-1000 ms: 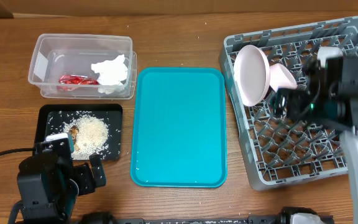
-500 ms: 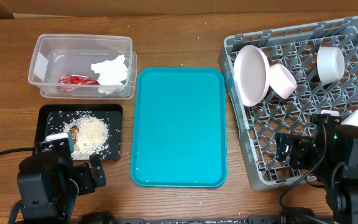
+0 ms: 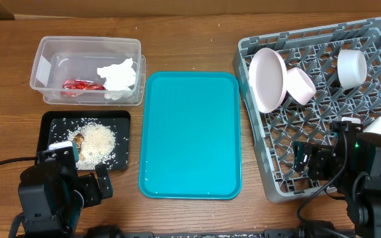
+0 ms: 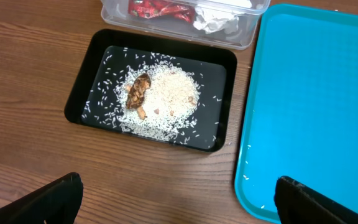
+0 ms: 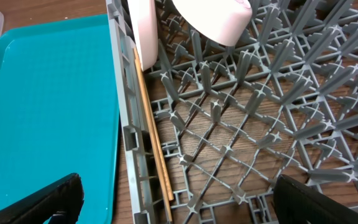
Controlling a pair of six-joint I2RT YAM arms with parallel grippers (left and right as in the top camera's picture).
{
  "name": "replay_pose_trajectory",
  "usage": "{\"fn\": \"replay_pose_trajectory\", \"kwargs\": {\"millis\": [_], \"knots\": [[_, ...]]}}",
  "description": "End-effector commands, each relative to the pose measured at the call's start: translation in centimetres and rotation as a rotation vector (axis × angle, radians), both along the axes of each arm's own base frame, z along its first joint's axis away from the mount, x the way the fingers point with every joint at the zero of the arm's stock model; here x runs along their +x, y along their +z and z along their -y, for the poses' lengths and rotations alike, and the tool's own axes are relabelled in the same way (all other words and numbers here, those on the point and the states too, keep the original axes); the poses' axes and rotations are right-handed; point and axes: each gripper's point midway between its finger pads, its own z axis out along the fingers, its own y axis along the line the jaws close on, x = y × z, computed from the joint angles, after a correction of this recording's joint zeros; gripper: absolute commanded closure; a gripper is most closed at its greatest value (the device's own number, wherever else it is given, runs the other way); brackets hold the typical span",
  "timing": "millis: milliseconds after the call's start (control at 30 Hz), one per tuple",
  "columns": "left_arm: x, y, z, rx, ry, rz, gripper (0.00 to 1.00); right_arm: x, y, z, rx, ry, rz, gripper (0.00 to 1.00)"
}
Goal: Sort waste into correct bins and load items into the dishwasher
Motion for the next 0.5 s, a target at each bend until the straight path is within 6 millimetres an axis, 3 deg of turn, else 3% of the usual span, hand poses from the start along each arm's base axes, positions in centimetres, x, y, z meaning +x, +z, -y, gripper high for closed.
{"fn": "replay_pose_trajectory", "kwargs": {"millis": [0,233,467], "knots": [[0.0,0.2,-0.3,0.012,0.008,0.006,0.0,-0.1,0.0,0.1,-0.016,0.003,0.008,0.0],[0.0,0.2,-0.3,0.012,0.008,0.006,0.0,-0.7,1.0,1.0,-0.062,-0.033,0.07,0.0],[0.0,0.2,-0.2,0.012,0.008,0.005,0.0,-0.8,2.4,0.3,-0.084,0.004,0.243,0.0]]}}
